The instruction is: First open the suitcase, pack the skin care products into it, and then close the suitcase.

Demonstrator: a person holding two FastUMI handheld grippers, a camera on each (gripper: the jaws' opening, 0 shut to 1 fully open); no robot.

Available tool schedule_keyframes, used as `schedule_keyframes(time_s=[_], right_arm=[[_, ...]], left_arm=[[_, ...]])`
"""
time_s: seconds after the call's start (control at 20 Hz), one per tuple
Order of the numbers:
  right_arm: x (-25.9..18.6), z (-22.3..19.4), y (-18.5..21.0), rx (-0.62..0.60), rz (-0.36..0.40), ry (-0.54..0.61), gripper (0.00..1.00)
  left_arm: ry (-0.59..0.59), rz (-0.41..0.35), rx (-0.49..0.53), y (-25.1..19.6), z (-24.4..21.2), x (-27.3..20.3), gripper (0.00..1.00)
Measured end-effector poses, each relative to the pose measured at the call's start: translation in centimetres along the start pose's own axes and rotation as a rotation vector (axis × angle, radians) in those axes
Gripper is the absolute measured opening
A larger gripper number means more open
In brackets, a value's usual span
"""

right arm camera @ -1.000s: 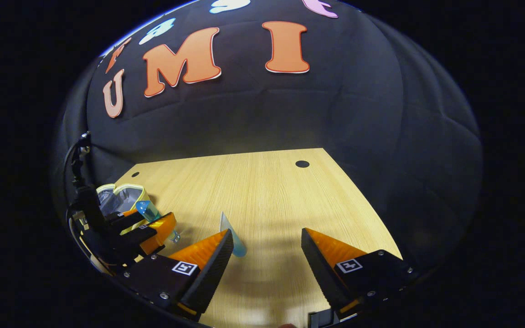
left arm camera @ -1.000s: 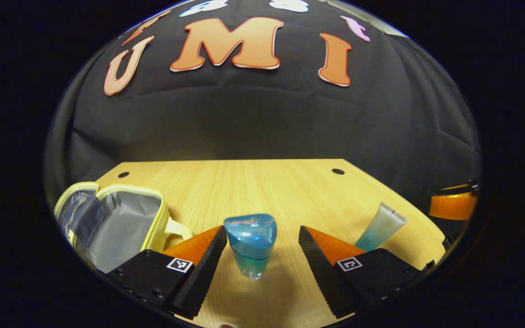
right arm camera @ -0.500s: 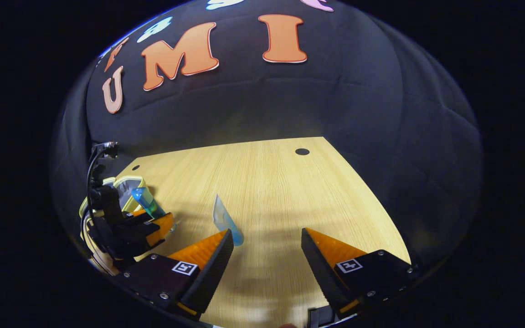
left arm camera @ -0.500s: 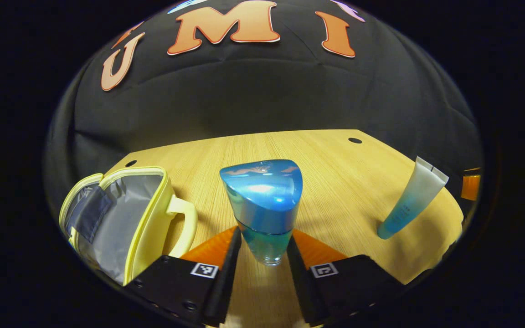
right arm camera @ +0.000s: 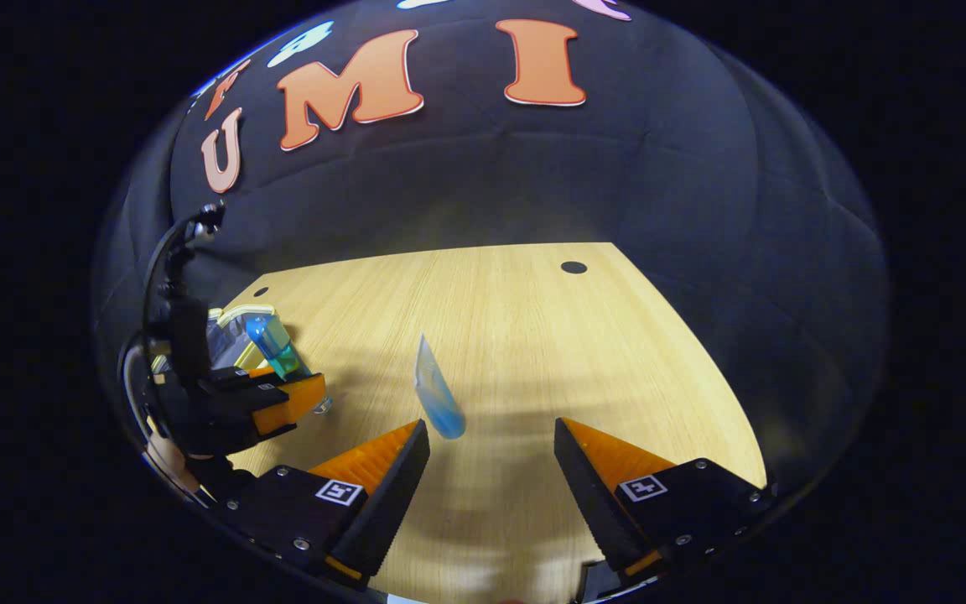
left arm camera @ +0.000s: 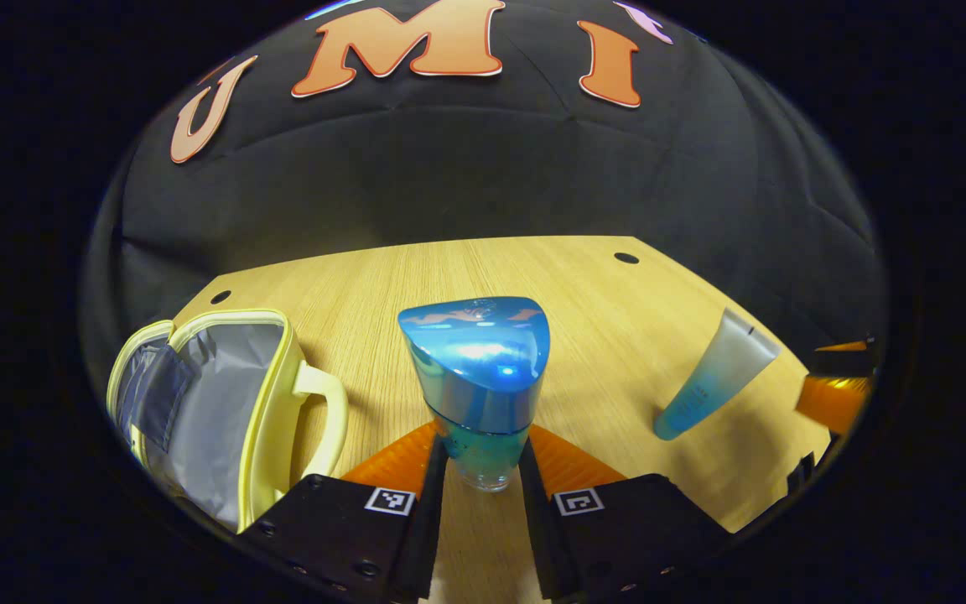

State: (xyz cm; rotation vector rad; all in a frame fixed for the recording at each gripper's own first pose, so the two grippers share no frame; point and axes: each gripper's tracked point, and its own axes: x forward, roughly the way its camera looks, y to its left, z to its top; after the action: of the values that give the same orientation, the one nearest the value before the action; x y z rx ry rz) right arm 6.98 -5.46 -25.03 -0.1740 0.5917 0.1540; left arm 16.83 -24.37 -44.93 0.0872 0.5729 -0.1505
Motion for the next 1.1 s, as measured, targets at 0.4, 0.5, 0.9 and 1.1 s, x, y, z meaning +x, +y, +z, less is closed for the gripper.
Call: schedule_keyframes(time_s=[0.4, 0.5, 0.9, 1.1], right_arm=[[5.7, -1.0, 3.7, -0.105, 0.048, 0.048, 0.95], [7.4, -1.9, 4.1, -0.122, 0.052, 0.082, 0.88], [8.4, -3.3, 4.5, -0.117, 0.018, 0.209, 0.4], [5.7, -1.9, 8.0, -0.1, 0.073, 0.204, 0.38]], left_arm=[[-0.031, -0.054, -0.027, 0.8, 3.5, -4.6, 0.47], [-0.033, -0.045, -0.044, 2.0, 3.7, -6.2, 0.46], [0.006, 0.021, -0.157, 9.5, 3.9, -11.2, 0.46], [0.055, 0.029, -0.185, 15.2, 3.8, -13.8, 0.46]])
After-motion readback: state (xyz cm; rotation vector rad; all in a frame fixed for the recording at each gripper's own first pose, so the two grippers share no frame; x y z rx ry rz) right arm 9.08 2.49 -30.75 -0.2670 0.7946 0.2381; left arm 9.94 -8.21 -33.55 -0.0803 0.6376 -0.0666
